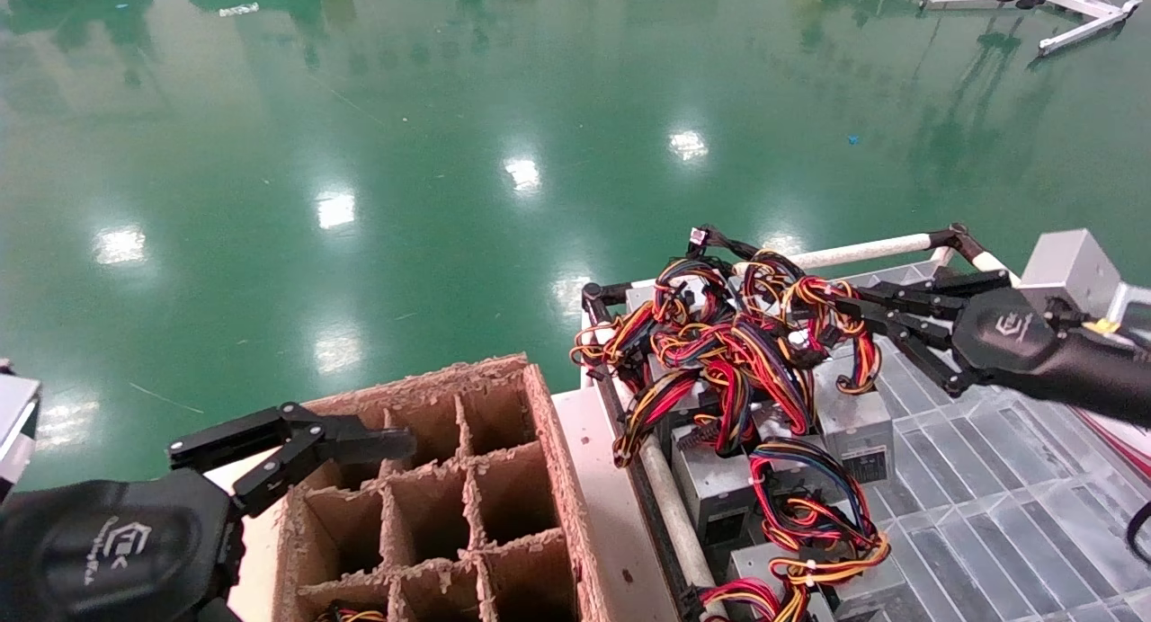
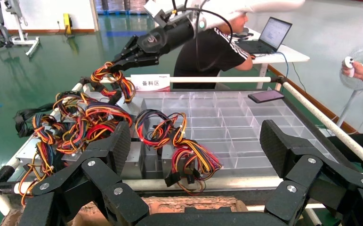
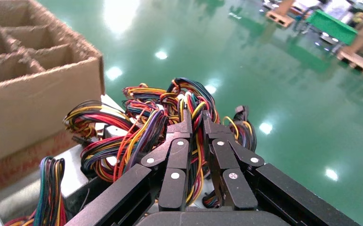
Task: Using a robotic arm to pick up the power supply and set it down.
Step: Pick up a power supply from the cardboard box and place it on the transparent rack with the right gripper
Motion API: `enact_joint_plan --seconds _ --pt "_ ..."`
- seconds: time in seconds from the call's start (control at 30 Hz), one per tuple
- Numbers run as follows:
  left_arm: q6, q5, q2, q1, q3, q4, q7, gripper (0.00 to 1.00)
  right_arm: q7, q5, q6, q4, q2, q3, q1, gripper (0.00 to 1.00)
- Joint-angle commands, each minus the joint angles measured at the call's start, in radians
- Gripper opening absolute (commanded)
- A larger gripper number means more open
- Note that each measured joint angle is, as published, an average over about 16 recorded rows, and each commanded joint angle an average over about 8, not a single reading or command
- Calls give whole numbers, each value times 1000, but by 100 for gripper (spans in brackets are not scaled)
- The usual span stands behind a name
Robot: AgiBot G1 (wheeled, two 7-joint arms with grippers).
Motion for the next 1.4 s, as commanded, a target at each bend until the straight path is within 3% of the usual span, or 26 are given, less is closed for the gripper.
enact_joint_plan --seconds 0.03,0.6,1.07,1.4 --pt "0 0 0 0 0 0 0 100 -15 38 0 -18 -3 26 -35 0" --pt "0 0 0 0 0 0 0 100 -80 388 92 -112 -144 285 -372 0" --pt "0 0 0 0 1 0 0 100 -87 515 -3 -24 -195 379 -497 0" --pt "0 -1 0 0 1 0 0 100 -85 557 41 -20 -239 409 -536 0"
